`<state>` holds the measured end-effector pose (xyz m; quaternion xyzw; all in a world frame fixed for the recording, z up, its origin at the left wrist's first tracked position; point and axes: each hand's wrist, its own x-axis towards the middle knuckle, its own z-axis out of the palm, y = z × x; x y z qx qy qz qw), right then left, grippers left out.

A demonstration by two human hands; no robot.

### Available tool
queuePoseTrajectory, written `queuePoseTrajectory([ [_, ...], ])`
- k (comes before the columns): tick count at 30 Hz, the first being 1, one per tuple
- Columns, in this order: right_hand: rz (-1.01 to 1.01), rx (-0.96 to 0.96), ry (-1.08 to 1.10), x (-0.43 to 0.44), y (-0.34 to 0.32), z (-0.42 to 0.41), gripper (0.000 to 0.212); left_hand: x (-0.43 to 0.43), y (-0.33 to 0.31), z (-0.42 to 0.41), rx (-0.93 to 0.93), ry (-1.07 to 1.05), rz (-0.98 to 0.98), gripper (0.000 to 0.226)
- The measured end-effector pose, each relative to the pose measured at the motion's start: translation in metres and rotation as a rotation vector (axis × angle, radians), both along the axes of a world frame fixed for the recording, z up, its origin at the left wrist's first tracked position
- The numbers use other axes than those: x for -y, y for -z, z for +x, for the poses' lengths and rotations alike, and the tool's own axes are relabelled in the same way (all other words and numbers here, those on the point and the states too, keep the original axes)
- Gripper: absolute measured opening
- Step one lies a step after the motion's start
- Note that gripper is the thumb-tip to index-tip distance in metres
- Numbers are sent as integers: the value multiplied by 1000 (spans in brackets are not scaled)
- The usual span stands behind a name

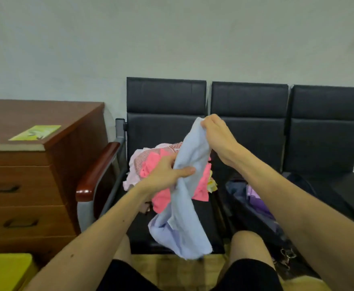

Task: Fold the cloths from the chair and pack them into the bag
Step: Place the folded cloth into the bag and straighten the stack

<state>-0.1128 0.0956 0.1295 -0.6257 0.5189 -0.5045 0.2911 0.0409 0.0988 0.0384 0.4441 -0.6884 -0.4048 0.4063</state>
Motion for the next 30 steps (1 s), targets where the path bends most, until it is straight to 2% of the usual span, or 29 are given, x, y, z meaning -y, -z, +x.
queuePoseTrajectory([
  [5,-69,-51,-39,-21,-63,-6,19,0,-78,11,-4,-70,-215,26],
  [8,-101,-227,-108,-38,-87,-15,29,-8,-123,15,49,-82,-329,21],
  [10,-132,-290,-136,-47,-101,-20,27,-14,-148,15,128,-72,-424,20],
  [15,-317,-155,-78,-62,-137,-32,8,-24,-183,25,295,-109,-534,38],
  [21,-515,-161,45,-66,-157,-61,13,-40,-204,56,445,-49,-344,30],
  [23,-512,-199,81,-66,-156,-70,13,-42,-206,71,529,-43,-250,25],
  [26,-468,-271,130,-65,-149,-81,24,-42,-204,94,622,30,-153,13],
  [28,-436,-289,129,-65,-144,-90,27,-44,-201,106,607,107,-106,9],
  [30,-404,-293,148,-64,-139,-99,32,-43,-198,115,552,135,-94,18],
])
